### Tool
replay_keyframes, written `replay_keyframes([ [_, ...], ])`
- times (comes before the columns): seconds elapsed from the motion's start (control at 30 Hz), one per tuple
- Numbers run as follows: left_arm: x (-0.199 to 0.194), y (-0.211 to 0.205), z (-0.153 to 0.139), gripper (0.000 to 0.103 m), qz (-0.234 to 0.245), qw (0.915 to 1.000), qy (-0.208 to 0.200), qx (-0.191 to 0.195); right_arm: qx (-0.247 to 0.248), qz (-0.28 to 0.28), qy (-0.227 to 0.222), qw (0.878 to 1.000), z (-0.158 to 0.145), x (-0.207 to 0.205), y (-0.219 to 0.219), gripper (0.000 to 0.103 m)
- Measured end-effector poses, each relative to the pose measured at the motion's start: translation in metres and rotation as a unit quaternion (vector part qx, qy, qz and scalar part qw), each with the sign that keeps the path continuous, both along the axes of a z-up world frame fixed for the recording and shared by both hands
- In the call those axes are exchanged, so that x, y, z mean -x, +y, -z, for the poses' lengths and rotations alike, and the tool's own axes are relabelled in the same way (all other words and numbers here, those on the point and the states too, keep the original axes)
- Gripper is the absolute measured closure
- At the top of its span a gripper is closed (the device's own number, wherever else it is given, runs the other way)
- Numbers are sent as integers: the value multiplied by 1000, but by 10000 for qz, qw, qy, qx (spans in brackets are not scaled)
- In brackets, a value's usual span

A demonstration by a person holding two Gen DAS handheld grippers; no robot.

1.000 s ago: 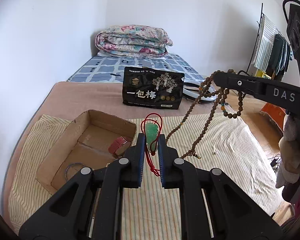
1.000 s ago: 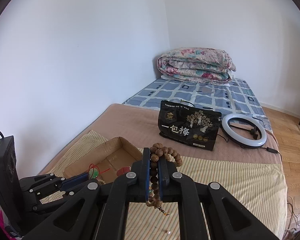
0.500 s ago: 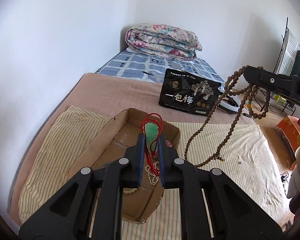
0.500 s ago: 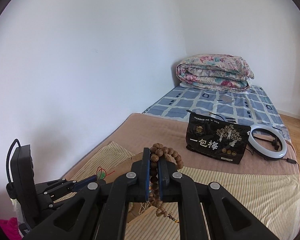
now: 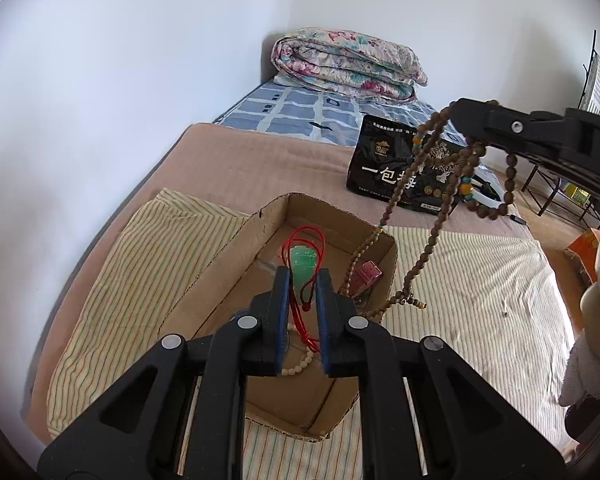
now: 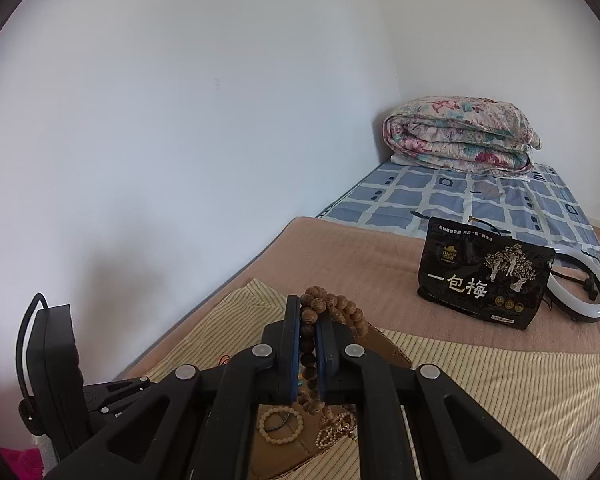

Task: Organize jewelry
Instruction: 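Carry the green pendant and prayer beads in both tools over the box, then open both tools to drop the pendant and prayer beads into the box, then withdraw both tools from the box toward the white pearl stud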

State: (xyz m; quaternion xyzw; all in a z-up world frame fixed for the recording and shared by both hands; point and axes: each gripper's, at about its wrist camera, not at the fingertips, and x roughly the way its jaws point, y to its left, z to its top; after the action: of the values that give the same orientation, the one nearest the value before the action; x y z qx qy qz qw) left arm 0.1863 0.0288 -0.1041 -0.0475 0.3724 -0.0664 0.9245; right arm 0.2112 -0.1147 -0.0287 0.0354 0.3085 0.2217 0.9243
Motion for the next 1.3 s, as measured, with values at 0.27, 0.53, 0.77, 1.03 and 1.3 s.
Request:
replay_keyframes([
  [0.27,-6,6,7,92,-72,9998,162,59,-124,-20,380,9992,33,-21,6,99],
  [0.53,-7,6,13,92,-60,9996,277,-27,-8,21,624,9980,58,-38,12,99],
  [0.77,-9,8,17,92,-87,9993,346,-70,106,20,824,9965,75,-47,16,98],
  [1.03,-11,8,19,92,-99,9991,414,-48,294,175,866,9957,81,-50,17,69],
  [1.3,-9,10,16,57,-169,9992,355,-3,606,530,616,9948,71,-44,17,15],
])
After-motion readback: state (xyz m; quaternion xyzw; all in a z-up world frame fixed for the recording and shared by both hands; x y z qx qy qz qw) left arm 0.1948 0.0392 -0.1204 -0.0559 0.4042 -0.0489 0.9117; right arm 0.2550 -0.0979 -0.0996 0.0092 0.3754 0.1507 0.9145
